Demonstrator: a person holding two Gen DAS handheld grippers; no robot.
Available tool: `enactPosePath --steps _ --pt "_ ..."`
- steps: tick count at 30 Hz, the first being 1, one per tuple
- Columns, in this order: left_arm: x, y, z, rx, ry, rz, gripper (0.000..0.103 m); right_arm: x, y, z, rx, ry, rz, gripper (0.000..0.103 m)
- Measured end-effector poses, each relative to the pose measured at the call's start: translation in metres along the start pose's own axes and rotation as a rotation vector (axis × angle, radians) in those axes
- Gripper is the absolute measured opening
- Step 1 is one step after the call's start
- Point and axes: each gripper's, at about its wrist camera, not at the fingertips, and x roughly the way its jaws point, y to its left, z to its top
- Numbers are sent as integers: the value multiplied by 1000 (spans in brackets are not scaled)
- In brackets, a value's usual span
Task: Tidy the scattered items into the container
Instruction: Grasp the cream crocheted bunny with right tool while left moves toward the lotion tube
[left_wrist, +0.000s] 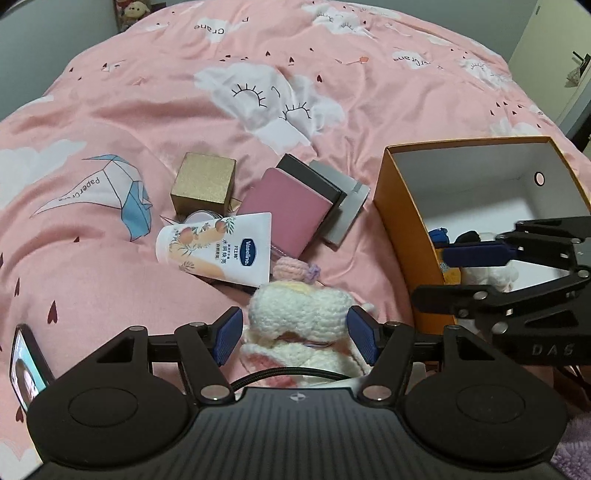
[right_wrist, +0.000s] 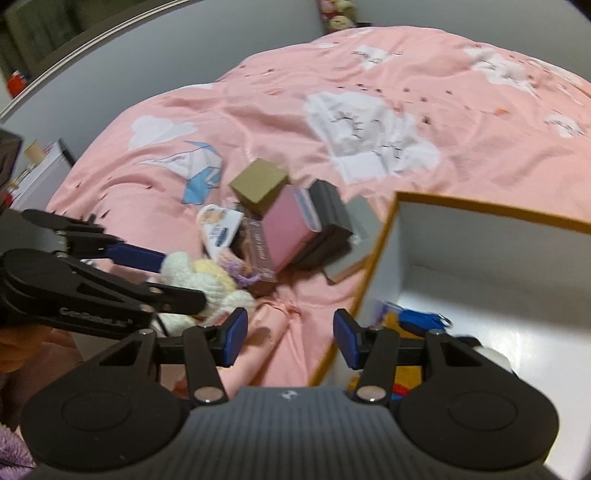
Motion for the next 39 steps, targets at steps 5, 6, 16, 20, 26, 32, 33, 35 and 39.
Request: enactPosePath --steps 5,6,16,20,26,32,33,35,39 --pt "-14 8 3 -5 -31 20 73 12 10 12 -47 25 64 55" --pt "-17 11 4 -10 -37 26 73 15 12 14 -54 29 75 55" --pt "-21 42 14 -133 -92 132 73 48 36 29 -104 98 174 55" --pt "-15 44 18 -110 -68 136 73 63 36 30 -72 138 179 64" --pt "0 44 21 -106 -36 141 73 82 31 33 -11 159 213 69" --pt "3 47 24 -126 -32 140 73 76 35 34 -34 122 201 44" --pt "3 47 25 -132 -32 139 73 72 35 34 -45 113 192 40" --pt "5 48 26 -148 -33 132 73 65 33 35 -49 98 178 30" --pt "9 49 31 -186 -40 98 73 53 19 36 1 74 136 29"
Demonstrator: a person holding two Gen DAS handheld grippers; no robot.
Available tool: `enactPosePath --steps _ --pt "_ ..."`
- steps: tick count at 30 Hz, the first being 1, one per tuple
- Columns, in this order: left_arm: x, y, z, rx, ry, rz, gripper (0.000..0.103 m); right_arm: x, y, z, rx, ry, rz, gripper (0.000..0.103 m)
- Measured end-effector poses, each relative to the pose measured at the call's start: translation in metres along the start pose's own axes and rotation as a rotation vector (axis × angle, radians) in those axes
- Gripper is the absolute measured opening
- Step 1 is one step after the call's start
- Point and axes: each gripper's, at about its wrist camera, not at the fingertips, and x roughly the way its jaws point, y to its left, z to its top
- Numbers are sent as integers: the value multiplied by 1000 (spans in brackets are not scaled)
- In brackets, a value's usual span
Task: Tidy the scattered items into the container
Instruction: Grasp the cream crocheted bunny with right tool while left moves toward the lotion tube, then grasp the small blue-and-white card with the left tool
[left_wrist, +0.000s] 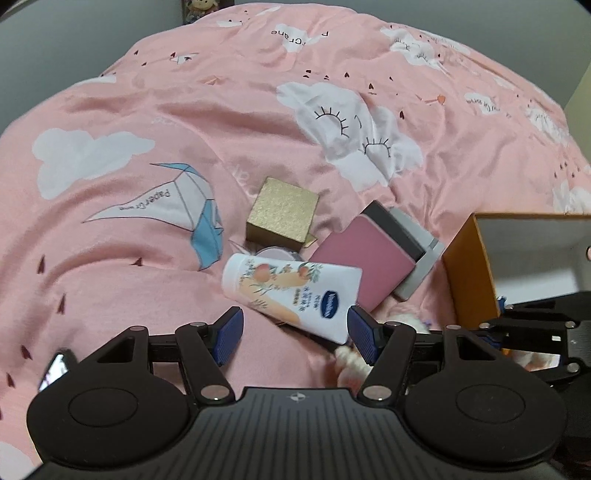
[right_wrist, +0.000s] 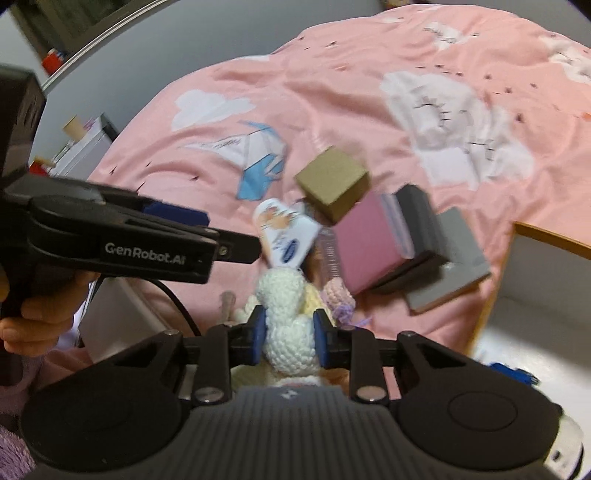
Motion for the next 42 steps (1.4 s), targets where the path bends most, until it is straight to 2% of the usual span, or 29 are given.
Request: enactPosePath --steps 4,8,14,17,20,21,23,25,28,32,35,38,42 --pt "4 -7 3 9 -12 12 73 -19 -10 3 34 -63 -54 29" --pt "7 -15 5 39 -29 19 73 -42 -20 11 56 -166 -143 29" --pt "20 -32 5 91 -38 54 73 -69 -32 19 86 -265 -211 29" --pt "27 -44 4 132 -50 112 73 -77 -39 17 106 -287 -242 29" --pt "38 -60 2 187 -48 202 73 -81 -47 13 142 -295 -246 30" --pt "43 -66 0 204 -45 232 71 -82 -49 11 149 -297 -248 30" --pt "52 -75 -3 235 -44 295 56 -86 -52 7 156 -303 -252 30" --pt "60 -80 -6 249 -44 348 47 -89 -53 5 161 -306 -257 30" --pt "59 -79 -8 238 -67 358 37 -93 -54 1 164 -310 -273 30" --pt "45 -73 -5 204 -126 358 21 -97 -57 -7 181 -309 -291 30" --pt "34 -63 -2 161 -153 344 14 -101 -58 -13 194 -314 -298 30" --pt "23 -50 -1 115 -171 314 11 -108 -57 -19 200 -325 -309 30" --pt "5 -30 -5 37 -193 233 9 -121 -60 -30 222 -345 -331 30"
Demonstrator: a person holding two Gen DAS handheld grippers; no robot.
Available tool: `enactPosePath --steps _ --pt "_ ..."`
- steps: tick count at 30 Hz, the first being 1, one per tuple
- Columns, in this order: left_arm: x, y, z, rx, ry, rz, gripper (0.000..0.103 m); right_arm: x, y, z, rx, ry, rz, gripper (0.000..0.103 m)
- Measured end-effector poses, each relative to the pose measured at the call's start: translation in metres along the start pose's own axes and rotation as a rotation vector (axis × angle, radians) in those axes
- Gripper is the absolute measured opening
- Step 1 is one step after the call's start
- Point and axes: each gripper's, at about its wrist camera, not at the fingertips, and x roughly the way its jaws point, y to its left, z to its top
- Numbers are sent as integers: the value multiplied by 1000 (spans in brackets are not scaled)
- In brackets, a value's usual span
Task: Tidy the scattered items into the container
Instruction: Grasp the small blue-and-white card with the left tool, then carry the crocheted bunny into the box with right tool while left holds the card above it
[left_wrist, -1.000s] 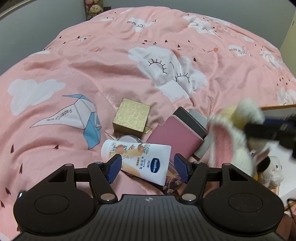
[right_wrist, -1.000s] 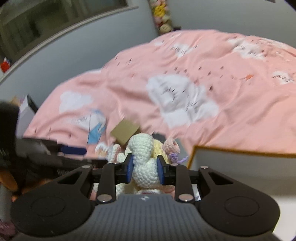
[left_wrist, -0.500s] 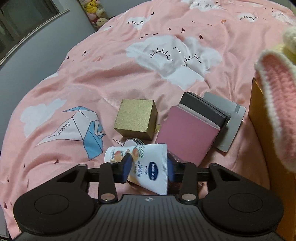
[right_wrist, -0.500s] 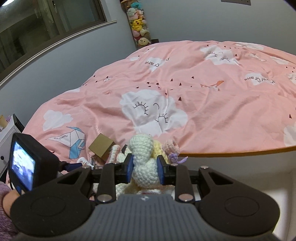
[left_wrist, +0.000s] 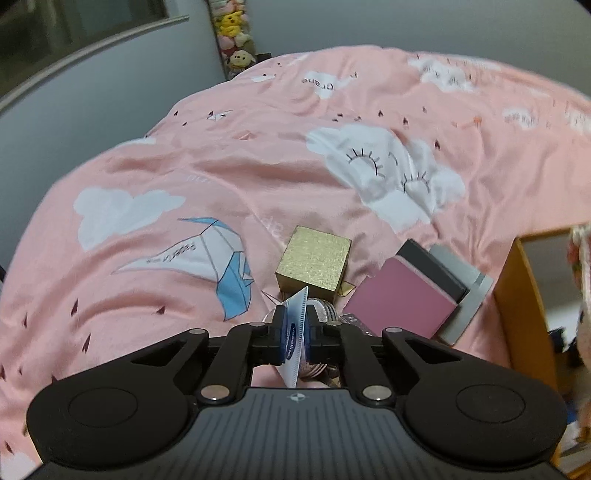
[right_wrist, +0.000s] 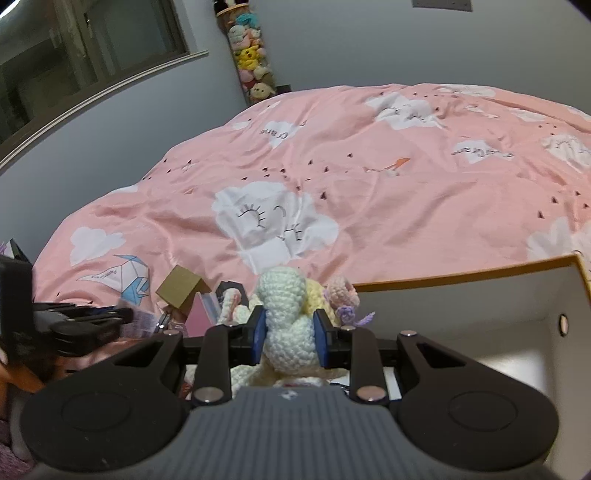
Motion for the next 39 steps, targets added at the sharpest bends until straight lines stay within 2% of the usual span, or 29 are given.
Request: enactPosePath --steps 6,11,15,21,23,29,35,37,39 --pt "-21 20 -2 -91 -51 -102 9 -22 -27 -4 74 -13 40 30" --pt "-41 15 2 -100 -100 -176 8 -43 -53 -7 105 -4 64 30" --pt "-51 9 6 -128 -103 -288 8 -58 -76 -12 132 10 45 30" --pt "-68 -17 9 -87 -131 -388 8 -58 -98 -24 131 63 -103 30" --pt "-74 -25 9 -73 -136 -423 8 -56 -101 -29 105 95 -128 30" --pt "-86 -48 9 -41 -126 -551 8 -49 -108 -37 6 175 -107 30" --pt "-85 -77 5 19 -108 -622 8 -34 -125 -37 60 178 -30 31" --pt "-83 -84 2 33 -98 -635 8 -24 -127 -42 60 218 -49 33" --pt "-81 -88 -1 38 -82 -644 8 -16 -128 -47 43 267 -105 34"
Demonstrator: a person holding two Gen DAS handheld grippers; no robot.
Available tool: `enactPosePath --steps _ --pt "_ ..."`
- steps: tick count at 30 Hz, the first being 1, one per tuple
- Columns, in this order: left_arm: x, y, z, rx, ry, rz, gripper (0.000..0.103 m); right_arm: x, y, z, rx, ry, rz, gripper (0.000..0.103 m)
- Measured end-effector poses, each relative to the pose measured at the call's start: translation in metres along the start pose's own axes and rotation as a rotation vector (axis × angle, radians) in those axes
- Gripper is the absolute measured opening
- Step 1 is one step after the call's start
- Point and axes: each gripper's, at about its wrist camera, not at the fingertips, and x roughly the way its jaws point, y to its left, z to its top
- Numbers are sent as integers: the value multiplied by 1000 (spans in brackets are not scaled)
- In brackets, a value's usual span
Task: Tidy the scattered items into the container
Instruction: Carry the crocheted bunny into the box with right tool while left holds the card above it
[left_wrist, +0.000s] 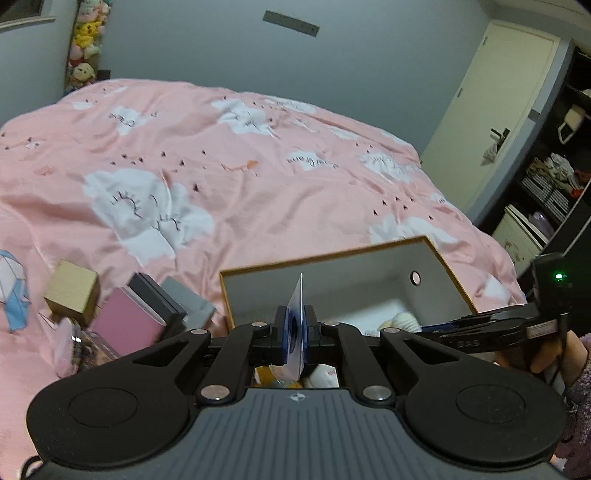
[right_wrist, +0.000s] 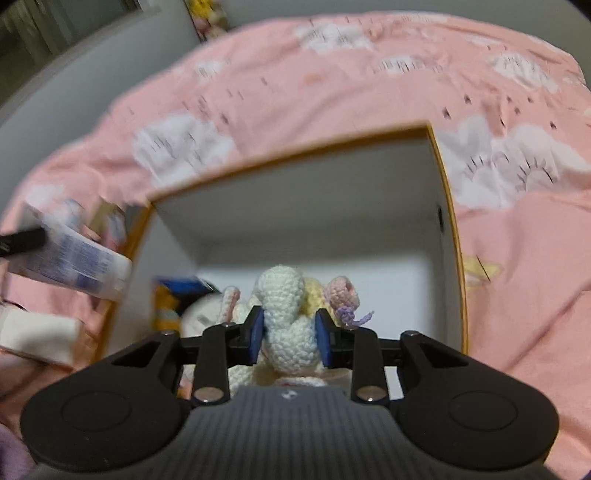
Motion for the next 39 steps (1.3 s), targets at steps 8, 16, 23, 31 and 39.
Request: enactPosePath --steps 8,16,23,31,39 --pt "8 -3 -7 15 29 -14 8 -14 27 -7 -144 36 -186 39" --pt "10 -4 -11 15 40 -32 8 -20 47 16 -161 22 -137 38" --pt "9 -3 -12 16 39 -45 8 29 18 54 -11 198 -98 42" --pt "15 0 -16 15 60 -47 8 72 21 56 -85 385 -125 64" --pt "15 1 -17 12 64 -49 8 68 18 38 -159 472 -114 56"
